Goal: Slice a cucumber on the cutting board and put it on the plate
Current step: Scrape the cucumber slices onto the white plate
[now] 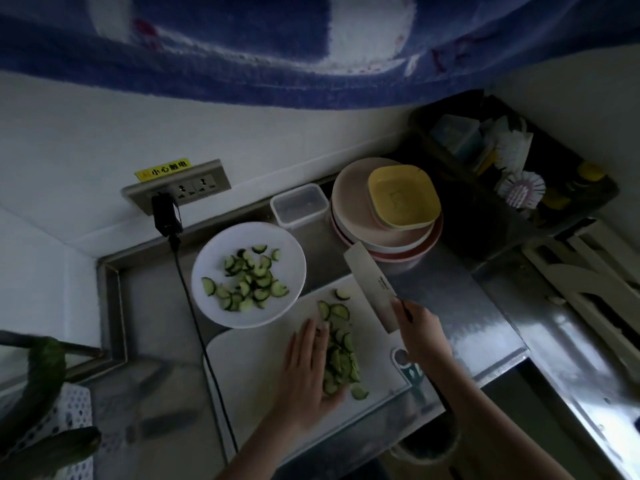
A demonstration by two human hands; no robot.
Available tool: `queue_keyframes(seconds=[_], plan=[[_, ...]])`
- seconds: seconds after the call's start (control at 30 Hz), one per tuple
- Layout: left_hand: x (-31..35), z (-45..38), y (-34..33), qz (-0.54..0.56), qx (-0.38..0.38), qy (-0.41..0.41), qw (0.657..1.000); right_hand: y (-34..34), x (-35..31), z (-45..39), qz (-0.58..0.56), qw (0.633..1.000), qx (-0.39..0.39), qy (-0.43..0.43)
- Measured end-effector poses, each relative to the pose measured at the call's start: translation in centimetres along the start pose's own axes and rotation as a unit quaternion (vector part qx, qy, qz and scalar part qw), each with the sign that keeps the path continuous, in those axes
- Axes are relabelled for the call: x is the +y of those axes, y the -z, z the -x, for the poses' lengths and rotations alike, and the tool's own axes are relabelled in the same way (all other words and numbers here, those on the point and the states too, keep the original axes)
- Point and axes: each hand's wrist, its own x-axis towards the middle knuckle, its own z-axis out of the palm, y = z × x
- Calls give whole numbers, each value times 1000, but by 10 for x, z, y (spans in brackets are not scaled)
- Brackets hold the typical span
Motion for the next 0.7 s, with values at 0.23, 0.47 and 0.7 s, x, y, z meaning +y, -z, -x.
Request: queue_keyframes(seconds=[0.23, 0.47, 0.7], plan=[[11, -7, -19, -44, -42, 103, 993, -7, 6, -27, 41, 997, -64, 21], [5, -33, -14, 53, 51, 167, 983, -12, 22, -12, 116, 978, -171, 40], [14, -39, -16, 101, 72, 194, 973, -50, 33, 35, 82, 985, -137, 59]])
